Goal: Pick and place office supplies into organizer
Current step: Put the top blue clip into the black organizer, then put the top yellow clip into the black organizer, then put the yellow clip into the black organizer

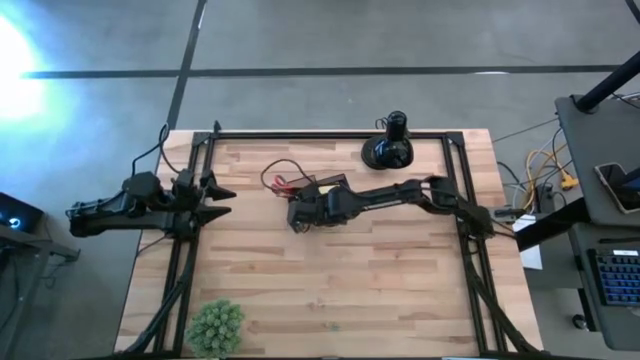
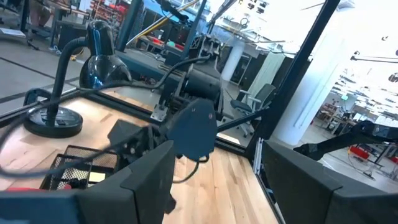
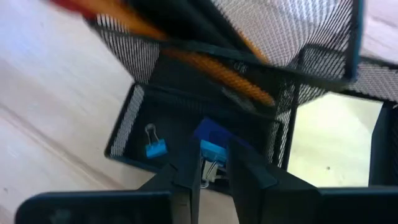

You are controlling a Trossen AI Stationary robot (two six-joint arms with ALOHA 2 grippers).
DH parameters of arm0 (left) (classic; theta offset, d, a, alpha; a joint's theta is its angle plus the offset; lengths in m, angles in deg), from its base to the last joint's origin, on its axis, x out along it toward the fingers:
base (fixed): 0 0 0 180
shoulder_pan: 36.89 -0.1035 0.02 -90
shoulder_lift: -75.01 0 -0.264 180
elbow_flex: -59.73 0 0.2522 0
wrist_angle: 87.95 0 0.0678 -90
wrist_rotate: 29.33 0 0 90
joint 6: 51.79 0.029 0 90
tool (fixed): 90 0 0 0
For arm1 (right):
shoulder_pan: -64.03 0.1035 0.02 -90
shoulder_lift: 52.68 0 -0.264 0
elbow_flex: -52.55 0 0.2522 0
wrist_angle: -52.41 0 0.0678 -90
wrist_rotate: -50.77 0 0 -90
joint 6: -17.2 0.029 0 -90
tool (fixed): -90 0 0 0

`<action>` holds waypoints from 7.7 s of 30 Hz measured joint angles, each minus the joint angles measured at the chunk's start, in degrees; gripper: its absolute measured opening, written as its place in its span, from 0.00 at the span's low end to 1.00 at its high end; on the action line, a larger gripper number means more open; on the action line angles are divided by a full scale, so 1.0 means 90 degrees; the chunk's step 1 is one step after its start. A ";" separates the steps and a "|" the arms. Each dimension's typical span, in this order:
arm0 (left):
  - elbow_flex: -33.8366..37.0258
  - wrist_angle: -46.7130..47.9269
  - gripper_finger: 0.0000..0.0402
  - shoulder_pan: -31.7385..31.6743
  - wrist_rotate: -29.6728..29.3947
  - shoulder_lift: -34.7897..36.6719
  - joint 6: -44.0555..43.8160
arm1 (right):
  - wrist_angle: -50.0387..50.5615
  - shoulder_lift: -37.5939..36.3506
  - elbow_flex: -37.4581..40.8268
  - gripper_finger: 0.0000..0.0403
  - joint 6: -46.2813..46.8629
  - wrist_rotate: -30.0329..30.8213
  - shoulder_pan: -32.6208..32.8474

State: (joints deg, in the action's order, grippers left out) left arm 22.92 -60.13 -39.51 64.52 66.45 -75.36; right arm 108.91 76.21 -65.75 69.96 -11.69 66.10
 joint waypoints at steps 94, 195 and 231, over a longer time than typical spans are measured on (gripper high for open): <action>-0.0002 0.0013 0.57 0.0000 -0.0019 -0.0779 -0.0177 | 0.2821 0.1944 -0.3274 0.46 0.3256 -0.3102 0.2521; -0.0032 0.0046 0.57 0.0002 0.0049 -0.0254 -0.0175 | 0.3776 0.1345 -0.2834 0.46 0.3778 -0.2809 -0.0103; -0.0032 0.0047 0.57 0.0000 0.0049 -0.0194 -0.0171 | 0.2802 0.1443 -0.2046 0.41 0.7376 -0.2804 -0.0233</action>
State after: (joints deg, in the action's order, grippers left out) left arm 22.64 -59.71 -39.51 64.96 64.70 -76.90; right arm 134.12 89.19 -84.16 136.34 -36.93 64.01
